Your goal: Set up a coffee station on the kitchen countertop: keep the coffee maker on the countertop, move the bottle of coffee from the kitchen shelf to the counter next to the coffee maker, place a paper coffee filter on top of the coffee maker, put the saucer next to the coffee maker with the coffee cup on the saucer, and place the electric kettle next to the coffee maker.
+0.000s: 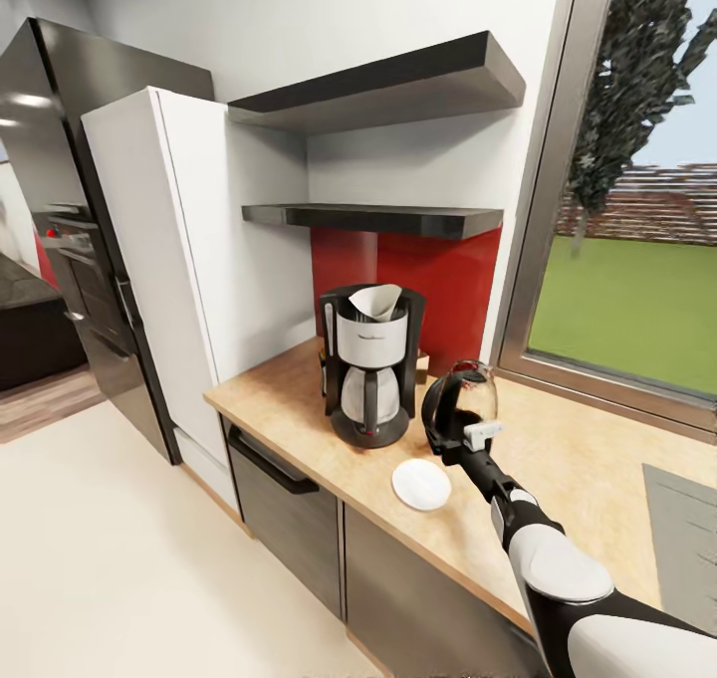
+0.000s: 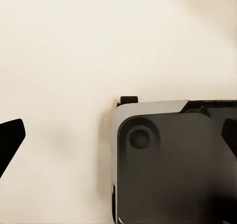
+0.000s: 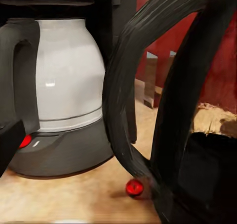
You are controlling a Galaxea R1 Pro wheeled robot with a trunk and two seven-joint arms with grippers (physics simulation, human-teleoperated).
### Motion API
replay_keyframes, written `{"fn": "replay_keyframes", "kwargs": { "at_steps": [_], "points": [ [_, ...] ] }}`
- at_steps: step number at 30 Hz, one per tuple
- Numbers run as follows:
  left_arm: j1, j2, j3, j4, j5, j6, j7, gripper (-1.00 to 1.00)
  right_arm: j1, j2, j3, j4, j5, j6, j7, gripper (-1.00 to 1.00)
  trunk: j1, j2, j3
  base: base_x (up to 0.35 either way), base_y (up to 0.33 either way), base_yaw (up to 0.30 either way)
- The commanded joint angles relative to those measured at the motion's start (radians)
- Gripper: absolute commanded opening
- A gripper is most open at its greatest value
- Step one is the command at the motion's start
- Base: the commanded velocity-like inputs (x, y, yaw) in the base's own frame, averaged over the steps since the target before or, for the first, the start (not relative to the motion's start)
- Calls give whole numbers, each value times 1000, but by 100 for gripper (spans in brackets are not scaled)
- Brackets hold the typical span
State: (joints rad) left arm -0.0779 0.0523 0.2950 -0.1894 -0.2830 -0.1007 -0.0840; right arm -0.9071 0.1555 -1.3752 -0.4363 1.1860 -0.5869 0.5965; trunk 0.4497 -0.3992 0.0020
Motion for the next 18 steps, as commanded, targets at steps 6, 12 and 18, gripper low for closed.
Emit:
{"fn": "replay_keyframes", "kwargs": {
  "at_steps": [6, 12, 18],
  "points": [
    [0, 0, 10, 1, -8, -4, -6, 100, 11, 1, -8, -2, 7, -4, 6, 100, 0, -1, 0, -9, 0, -92],
    [0, 2, 8, 1, -8, -4, -9, 100, 16, 1, -8, -2, 6, -4, 6, 100, 0, -1, 2, 0, 0, -286],
    [0, 1, 10, 1, -8, -4, -1, 100, 16, 1, -8, -2, 6, -4, 6, 100, 0, -1, 6, -168, 0, -297]
  ]
}}
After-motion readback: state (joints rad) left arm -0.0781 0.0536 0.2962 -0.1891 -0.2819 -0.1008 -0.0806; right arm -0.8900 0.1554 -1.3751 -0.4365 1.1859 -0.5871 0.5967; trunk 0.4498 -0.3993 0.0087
